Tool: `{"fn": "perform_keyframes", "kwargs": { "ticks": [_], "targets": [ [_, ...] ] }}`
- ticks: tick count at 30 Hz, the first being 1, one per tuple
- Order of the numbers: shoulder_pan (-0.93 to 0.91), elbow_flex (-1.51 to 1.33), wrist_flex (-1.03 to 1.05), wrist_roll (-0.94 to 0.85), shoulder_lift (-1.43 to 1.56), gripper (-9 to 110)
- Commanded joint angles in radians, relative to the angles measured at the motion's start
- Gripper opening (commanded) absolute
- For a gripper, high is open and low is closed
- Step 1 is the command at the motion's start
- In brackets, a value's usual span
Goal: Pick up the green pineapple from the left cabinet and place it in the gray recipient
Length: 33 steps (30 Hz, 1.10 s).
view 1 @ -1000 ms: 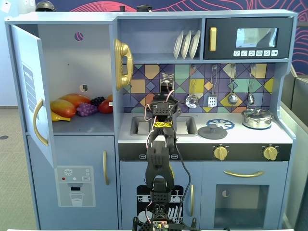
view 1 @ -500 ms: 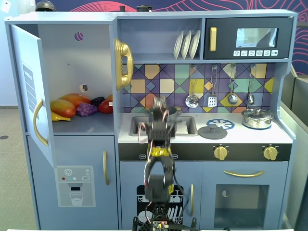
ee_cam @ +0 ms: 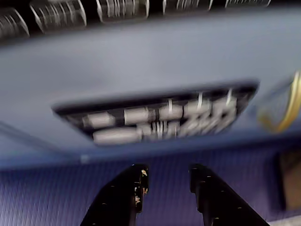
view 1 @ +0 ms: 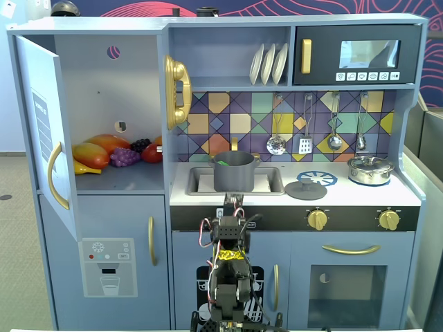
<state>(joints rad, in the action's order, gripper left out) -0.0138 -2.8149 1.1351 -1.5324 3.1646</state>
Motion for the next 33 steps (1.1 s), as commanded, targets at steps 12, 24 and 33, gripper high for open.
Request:
{"fn": "perform_keyframes", "kwargs": {
  "ticks": [12,24,33],
  "targets": [
    [-0.003,-0.187,0.327,-0.086,0.014,2],
    [-0.003,-0.187,0.394,0.021,0.014,4],
    [-0.003,-0.187,0.394,0.021,0.014,5]
  ]
}}
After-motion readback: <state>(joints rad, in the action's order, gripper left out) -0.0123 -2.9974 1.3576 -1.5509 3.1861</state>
